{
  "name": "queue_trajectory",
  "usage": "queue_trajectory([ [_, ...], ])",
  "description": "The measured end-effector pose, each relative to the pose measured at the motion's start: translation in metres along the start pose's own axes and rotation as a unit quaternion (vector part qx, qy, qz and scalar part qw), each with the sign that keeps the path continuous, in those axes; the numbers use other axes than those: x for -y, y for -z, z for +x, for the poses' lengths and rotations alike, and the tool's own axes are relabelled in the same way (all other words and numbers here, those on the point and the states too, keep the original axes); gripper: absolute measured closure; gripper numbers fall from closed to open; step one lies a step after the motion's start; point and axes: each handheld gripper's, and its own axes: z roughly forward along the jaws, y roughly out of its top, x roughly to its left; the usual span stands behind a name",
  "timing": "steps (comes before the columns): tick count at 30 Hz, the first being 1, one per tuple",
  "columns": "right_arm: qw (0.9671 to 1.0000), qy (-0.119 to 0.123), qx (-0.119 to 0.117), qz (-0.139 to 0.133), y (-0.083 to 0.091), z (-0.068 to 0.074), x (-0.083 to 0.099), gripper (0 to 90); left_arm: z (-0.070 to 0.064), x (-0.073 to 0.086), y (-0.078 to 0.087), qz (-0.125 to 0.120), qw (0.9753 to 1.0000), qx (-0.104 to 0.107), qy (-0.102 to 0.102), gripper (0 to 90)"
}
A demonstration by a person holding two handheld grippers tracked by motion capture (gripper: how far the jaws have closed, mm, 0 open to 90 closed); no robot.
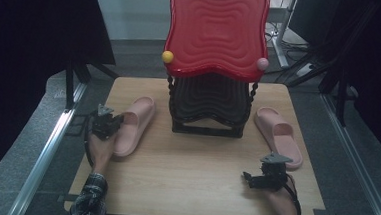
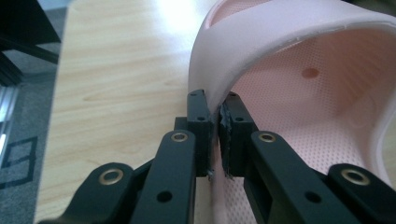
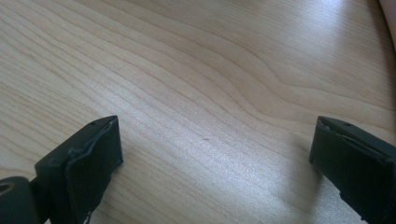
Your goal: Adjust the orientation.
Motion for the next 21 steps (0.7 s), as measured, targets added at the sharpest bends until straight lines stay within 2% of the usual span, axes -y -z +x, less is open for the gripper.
queue_trajectory([
  [3, 1.0, 0.0, 0.0, 0.0, 0.0, 0.0, 0.0, 2.3, 0.001, -0.001, 0.003, -0.02, 0.9997, -0.007, 0.01, 83.9],
  [4, 1.0, -0.001, 0.0, 0.001, 0.0, 0.0, 0.0, 2.3, 0.001, -0.003, 0.006, -0.034, 0.9993, -0.01, 0.016, 83.9],
  [10, 1.0, -0.001, 0.0, 0.001, 0.0, 0.0, 0.0, 2.3, -0.001, -0.008, 0.011, -0.059, 0.9979, -0.02, 0.019, 83.8],
  [11, 1.0, -0.001, 0.0, 0.001, 0.0, 0.0, 0.0, 2.3, -0.002, -0.012, 0.013, -0.071, 0.997, -0.024, 0.021, 83.8],
  [15, 1.0, -0.002, 0.0, 0.001, 0.0, 0.0, 0.0, 2.3, -0.005, -0.017, 0.017, -0.087, 0.9955, -0.028, 0.025, 83.8],
  [17, 1.0, -0.002, 0.0, 0.001, 0.0, 0.0, 0.0, 2.3, -0.008, -0.024, 0.02, -0.103, 0.9938, -0.03, 0.029, 83.8],
  [21, 1.0, -0.002, 0.0, 0.001, 0.0, 0.0, 0.0, 2.3, -0.011, -0.032, 0.023, -0.119, 0.992, -0.034, 0.028, 83.8],
])
